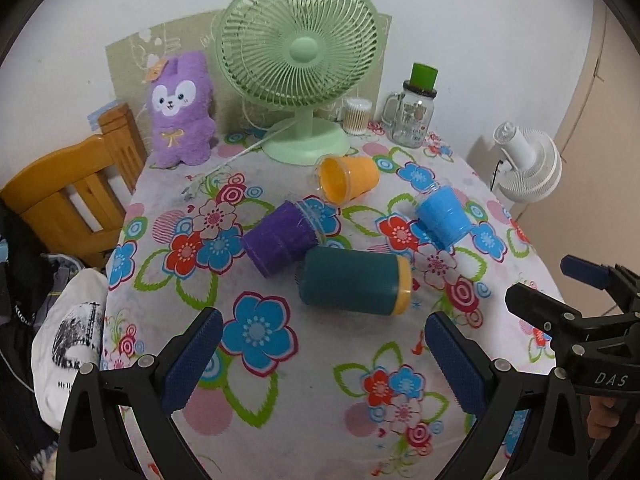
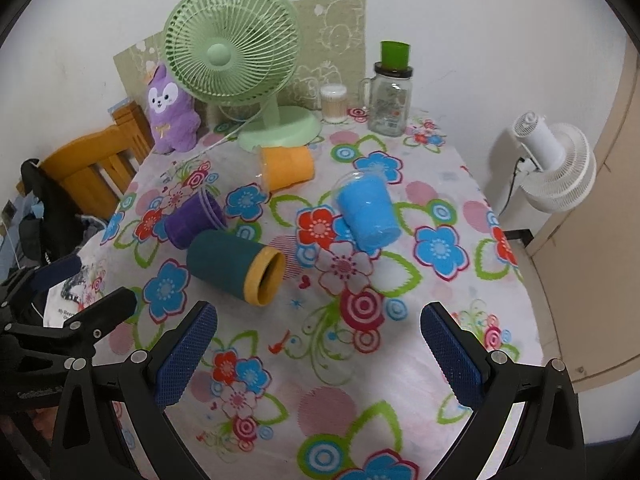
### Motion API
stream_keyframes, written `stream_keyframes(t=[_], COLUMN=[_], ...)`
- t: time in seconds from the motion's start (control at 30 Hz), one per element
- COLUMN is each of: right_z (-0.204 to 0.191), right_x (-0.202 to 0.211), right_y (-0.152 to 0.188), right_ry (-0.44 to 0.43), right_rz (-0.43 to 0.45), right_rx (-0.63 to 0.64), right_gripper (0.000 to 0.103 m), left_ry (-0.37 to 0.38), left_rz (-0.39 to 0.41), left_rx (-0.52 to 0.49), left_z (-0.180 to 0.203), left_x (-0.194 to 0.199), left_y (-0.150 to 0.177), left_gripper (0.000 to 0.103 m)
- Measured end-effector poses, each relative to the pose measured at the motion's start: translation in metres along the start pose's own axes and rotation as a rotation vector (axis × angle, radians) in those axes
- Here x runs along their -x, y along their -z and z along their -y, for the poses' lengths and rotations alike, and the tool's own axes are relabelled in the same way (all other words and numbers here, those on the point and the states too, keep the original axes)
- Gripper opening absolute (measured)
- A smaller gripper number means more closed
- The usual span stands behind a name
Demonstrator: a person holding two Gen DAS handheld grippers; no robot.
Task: Flip cup upside down
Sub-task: 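Move the right gripper toward the purple cup lying on its side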
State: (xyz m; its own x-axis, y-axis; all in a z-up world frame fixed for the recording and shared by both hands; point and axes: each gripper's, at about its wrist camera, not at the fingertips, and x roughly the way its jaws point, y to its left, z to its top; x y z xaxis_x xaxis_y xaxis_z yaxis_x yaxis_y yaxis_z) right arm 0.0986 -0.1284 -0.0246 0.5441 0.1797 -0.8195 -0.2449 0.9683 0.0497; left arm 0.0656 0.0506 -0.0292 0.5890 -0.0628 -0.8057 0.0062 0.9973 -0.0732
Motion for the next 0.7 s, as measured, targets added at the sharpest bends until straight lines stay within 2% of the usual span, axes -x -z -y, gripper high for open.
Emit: stream_keyframes(t=[0.33, 0.53, 0.7], right_z=[-0.002, -0.001, 0.001], right_x=[-0.043, -0.07, -0.086], right_y=[-0.02, -0.035, -0.045], right_ry=[0.016, -0.018, -0.056], right_rz=[-0.042, -0.062, -0.067], right_rx=[-0.005, 0.043, 0.054], right_gripper=[0.103, 0.103, 0.103], left_ry=[0.017, -0.003, -0.035], left_rz=[-0.048, -0.069, -0.061], left_rx=[0.012, 0.076, 0.06], left_z=[-0.013, -0.019, -0.02], left_x=[-0.048, -0.07, -0.089], left_y=[-0.015, -0.025, -0.039], left_gripper=[0.102, 0.102, 0.102])
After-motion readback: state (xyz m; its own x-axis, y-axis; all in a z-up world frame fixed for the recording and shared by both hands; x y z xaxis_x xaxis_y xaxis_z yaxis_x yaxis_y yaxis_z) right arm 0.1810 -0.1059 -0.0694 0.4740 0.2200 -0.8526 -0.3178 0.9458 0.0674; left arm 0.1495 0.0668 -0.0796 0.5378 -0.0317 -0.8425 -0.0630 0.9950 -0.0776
